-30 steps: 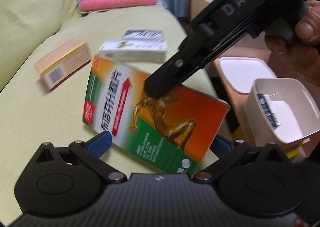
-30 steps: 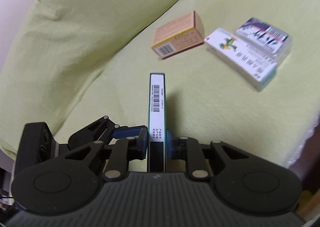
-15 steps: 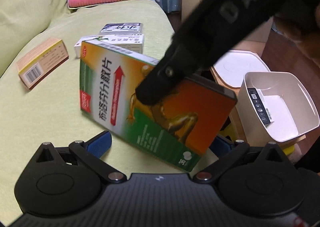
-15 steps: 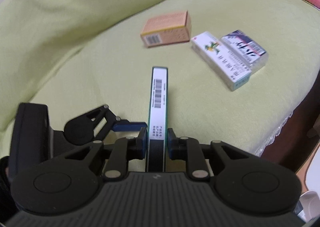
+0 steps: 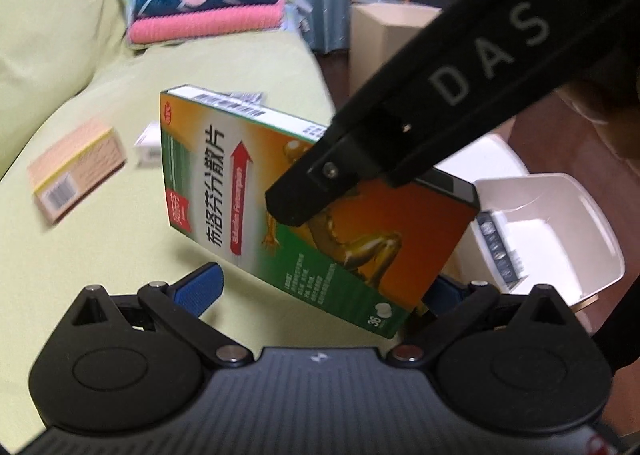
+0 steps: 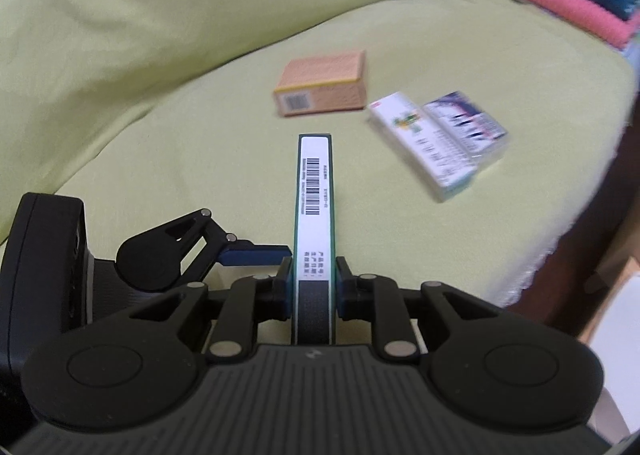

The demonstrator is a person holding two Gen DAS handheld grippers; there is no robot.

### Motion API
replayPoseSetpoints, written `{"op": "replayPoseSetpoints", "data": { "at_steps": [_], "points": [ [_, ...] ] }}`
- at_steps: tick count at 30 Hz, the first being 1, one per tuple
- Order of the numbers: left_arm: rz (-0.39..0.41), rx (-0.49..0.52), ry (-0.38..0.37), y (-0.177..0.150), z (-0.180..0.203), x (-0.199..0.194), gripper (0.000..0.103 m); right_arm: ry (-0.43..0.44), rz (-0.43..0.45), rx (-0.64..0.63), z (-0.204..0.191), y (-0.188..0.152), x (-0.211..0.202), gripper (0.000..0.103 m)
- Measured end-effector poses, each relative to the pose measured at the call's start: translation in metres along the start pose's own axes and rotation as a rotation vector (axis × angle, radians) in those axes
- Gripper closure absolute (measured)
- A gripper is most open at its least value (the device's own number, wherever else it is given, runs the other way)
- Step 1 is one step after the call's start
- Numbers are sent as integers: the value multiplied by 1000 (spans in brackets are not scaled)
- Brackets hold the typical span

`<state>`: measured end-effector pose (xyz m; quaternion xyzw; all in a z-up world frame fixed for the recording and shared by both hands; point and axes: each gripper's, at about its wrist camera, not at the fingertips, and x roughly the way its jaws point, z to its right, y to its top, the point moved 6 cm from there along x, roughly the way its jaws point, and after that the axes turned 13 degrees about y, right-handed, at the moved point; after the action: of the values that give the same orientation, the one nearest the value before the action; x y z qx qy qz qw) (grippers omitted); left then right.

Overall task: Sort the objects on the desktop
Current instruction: 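Lift and carry the ibuprofen box with the right tool to the basin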

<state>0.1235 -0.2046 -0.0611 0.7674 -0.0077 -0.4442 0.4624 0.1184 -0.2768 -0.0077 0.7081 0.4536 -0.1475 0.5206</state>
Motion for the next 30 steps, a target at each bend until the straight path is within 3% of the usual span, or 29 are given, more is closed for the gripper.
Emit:
{"op": "replayPoseSetpoints", "data": {
  "at_steps": [9, 19, 25, 30],
  "points": [
    [83, 97, -137, 49, 89, -8, 0, -161, 111, 76, 28, -31, -101, 86],
    [93, 256, -310, 67, 227, 8, 0, -352, 222, 287, 88, -127, -209, 86],
    [58, 378, -333, 55, 291, 39, 0, -425, 261, 425, 133, -190, -230, 86],
    [8, 461, -320, 35, 313, 64, 0, -425, 284, 538, 172, -233, -223, 86]
  ]
}}
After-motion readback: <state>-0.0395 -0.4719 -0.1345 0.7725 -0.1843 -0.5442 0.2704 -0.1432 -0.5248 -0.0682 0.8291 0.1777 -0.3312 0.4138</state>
